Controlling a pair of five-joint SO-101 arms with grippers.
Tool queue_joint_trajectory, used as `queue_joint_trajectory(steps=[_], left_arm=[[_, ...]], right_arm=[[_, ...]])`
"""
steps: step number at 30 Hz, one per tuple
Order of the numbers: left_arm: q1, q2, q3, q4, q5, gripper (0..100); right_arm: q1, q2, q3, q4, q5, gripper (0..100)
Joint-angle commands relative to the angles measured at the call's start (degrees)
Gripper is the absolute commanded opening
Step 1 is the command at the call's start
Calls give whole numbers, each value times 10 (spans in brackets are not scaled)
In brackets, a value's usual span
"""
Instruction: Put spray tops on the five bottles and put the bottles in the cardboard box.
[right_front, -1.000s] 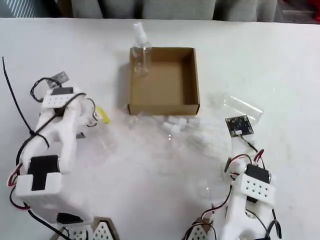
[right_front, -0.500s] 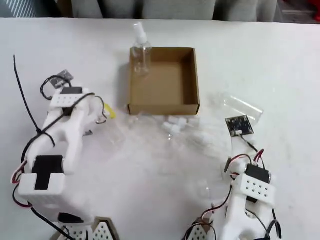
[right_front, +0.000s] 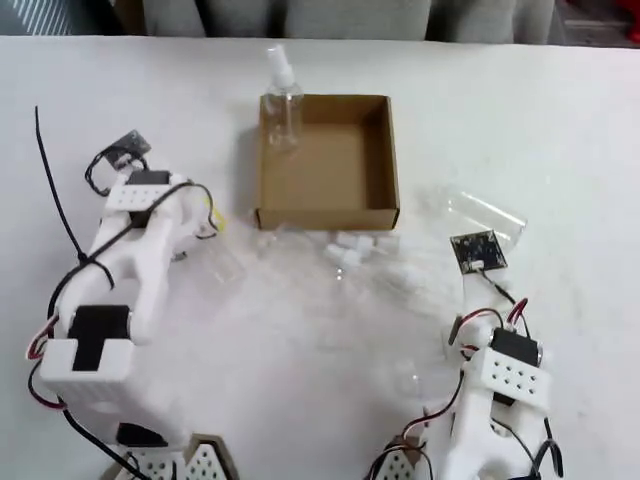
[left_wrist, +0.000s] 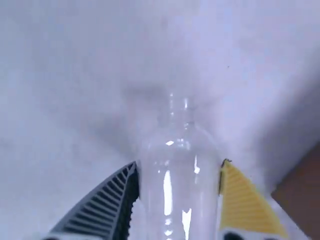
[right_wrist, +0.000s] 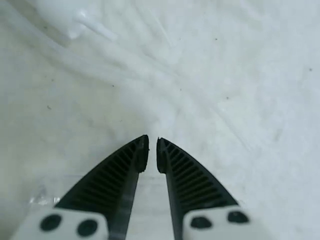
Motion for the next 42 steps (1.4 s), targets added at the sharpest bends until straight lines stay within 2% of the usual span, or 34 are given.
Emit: queue_joint_trajectory(steps=[1, 4, 18, 24, 28, 31, 34, 35, 37, 39, 42], left_arm=[[2, 3, -22, -12, -1, 278], [1, -1, -21, -14, -1, 308], [4, 5, -12, -47, 20, 309], [13, 4, 35, -105, 24, 309], [13, 4, 38, -105, 25, 308], [13, 4, 39, -105, 23, 233], [13, 4, 35, -108, -1, 41], [13, 3, 34, -109, -19, 5], [13, 1, 37, -108, -26, 60], [12, -1, 39, -105, -26, 41], [13, -1, 39, -98, -76, 25]], right_arm=[[-1, -2, -3, -5, 4, 17], [-1, -2, -3, -5, 4, 17], [-1, -2, -3, -4, 4, 17], [-1, -2, -3, -4, 4, 17], [0, -2, -3, -4, 4, 17], [0, -2, -3, -4, 4, 17], [0, -2, -3, -4, 4, 17], [0, -2, -3, -4, 4, 17], [0, -2, -3, -3, 4, 17], [0, -2, -3, -3, 4, 17], [0, -2, -3, 1, 4, 17]])
